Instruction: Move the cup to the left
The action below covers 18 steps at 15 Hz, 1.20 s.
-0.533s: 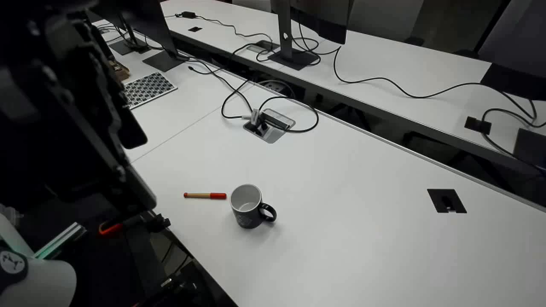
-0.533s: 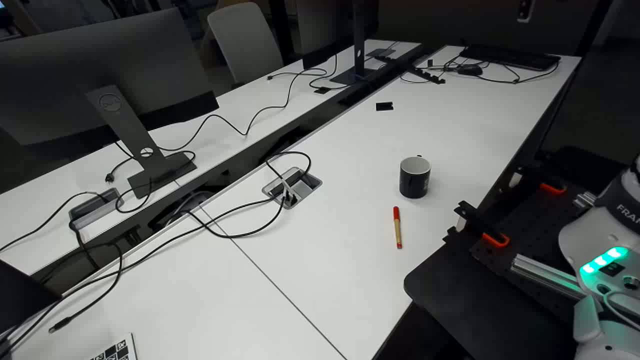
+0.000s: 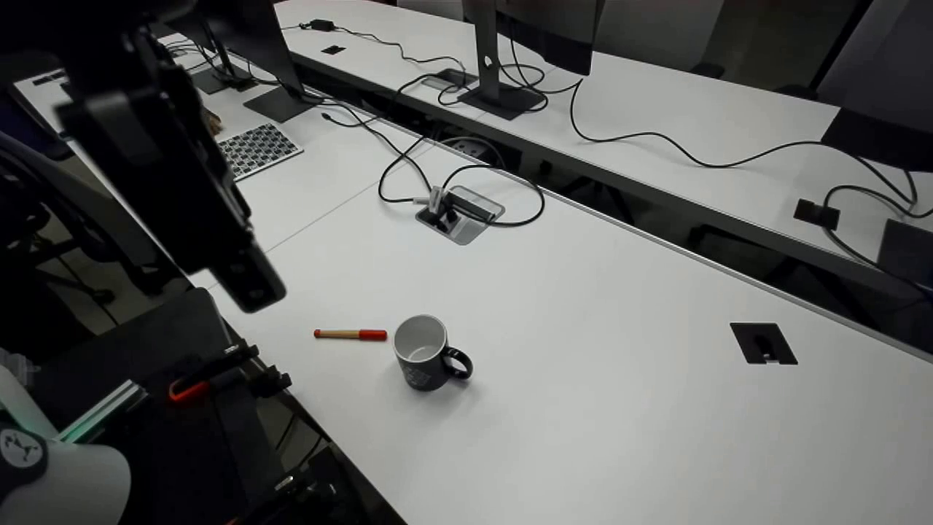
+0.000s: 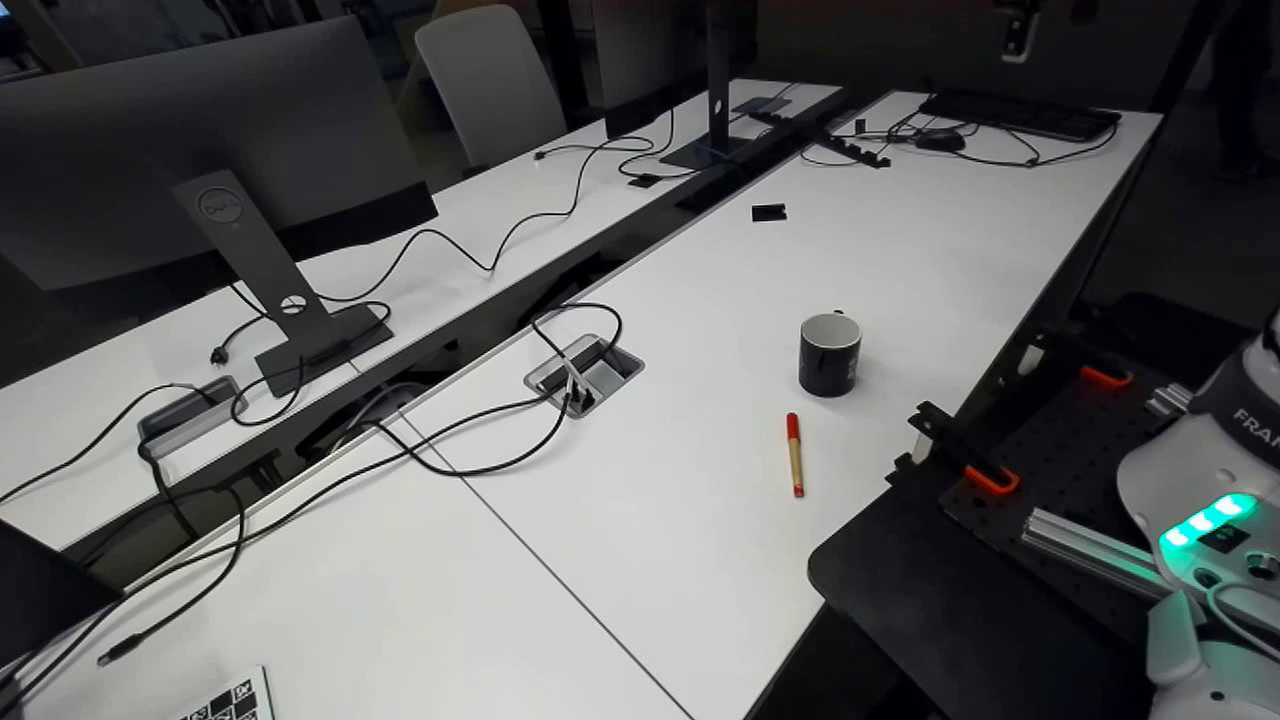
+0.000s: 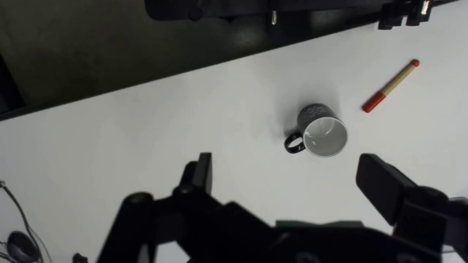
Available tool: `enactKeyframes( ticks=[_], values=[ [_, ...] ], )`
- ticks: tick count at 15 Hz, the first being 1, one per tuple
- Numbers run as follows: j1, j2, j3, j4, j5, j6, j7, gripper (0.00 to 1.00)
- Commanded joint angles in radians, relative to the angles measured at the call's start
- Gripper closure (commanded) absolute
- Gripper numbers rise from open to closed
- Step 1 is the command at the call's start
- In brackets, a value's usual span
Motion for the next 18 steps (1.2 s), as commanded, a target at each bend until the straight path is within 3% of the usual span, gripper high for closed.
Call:
enactKeyframes(
  ticks=[1,4,11,18],
  values=[
    [0.083,0.022,-0.024,-0.019,0.080,0.049,-0.069,0.00],
    [0.130,0.063,-0.027,-0.033,0.138,0.085,-0.104,0.00],
    [0.154,0.253,-0.005,-0.045,0.174,0.192,-0.097,0.00],
    [0.089,0.427,0.102,-0.010,0.081,0.275,0.136,0.00]
  ],
)
